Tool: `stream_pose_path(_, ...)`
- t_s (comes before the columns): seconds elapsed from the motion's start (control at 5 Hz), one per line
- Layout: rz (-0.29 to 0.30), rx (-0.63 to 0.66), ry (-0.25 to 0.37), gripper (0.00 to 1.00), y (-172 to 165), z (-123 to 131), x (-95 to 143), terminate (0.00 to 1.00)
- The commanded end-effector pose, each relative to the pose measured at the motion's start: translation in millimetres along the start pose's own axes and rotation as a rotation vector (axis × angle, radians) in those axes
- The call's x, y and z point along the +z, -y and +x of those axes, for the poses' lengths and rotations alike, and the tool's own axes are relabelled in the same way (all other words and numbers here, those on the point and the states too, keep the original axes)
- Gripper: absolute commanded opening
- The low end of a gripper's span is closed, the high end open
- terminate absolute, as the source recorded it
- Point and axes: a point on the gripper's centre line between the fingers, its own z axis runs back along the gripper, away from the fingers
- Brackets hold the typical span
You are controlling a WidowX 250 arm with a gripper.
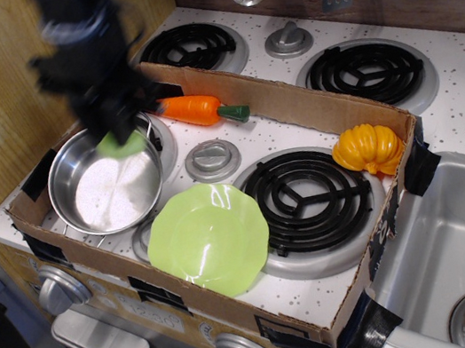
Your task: Take broccoli out of pan
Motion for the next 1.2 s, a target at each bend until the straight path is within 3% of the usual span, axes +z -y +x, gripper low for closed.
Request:
stream_pose_path(0.0, -0.023, 0.083, 0.118, 0.00, 54, 27, 44, 0.00)
stream_pose_path(0.8, -0.231, 0.162, 0.189, 0.00, 132, 27, -11, 0.00)
stream_pose_path(1.0, -0.224, 0.156, 0.217, 1.00, 132, 26, -12, 0.00)
